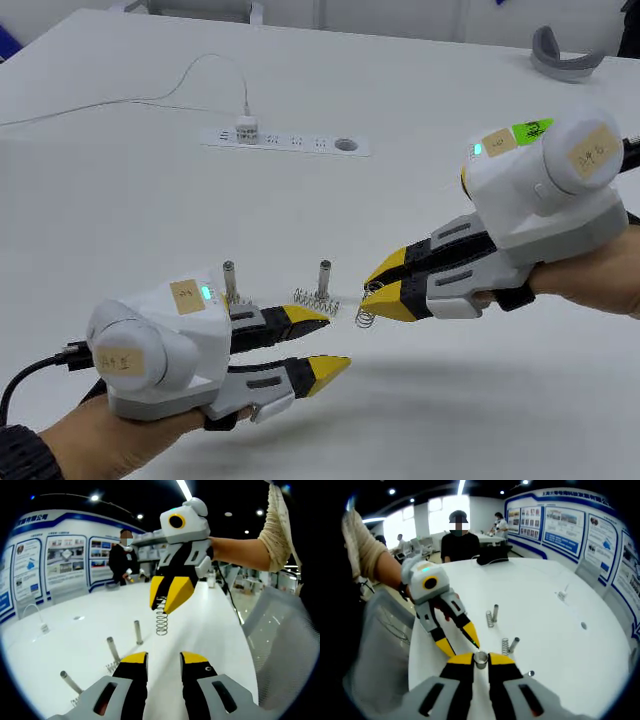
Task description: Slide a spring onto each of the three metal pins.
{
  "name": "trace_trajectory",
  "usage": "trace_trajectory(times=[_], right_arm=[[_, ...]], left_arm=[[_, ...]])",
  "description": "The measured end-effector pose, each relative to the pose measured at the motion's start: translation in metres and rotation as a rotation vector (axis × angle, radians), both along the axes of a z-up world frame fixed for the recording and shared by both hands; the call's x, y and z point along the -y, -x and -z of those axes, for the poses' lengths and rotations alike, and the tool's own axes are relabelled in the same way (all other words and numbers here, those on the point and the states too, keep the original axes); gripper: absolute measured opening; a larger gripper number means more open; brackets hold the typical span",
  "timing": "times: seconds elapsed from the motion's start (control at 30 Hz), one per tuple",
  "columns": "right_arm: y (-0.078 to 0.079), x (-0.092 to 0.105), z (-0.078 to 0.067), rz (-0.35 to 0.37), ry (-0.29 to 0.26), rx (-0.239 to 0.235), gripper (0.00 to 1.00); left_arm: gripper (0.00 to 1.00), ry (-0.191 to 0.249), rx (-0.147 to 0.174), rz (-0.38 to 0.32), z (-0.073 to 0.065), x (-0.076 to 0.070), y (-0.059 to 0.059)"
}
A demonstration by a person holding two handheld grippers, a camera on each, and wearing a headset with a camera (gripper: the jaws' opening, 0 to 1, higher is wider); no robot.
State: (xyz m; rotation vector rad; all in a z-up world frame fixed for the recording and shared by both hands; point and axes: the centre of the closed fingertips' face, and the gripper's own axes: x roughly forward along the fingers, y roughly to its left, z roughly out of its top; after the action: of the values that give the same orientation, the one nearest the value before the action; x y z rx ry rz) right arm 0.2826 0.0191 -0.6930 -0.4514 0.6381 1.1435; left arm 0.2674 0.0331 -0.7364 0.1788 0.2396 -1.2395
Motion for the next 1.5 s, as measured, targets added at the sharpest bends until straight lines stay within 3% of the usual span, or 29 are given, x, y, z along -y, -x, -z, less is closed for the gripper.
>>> trace_trajectory(times=[0.8, 1.2, 1.5], right_arm=[[-0.027, 0.028, -0.013, 0.107, -0.007, 0.041, 0.12], [-0.04, 0.037, -0.014, 0.15, -0.01, 0.049, 0.12], [-0.048, 0.042, -0.011, 0.172, -0.008, 0.05, 0.12]], left_arm=[[0.48, 0.003, -0.04, -0.129, -0.001, -0.051, -0.011], [0.56, 0.007, -0.034, -0.226, -0.007, -0.082, -0.02], [0.61, 0.016, -0.03, -0.28, -0.009, -0.096, -0.028]])
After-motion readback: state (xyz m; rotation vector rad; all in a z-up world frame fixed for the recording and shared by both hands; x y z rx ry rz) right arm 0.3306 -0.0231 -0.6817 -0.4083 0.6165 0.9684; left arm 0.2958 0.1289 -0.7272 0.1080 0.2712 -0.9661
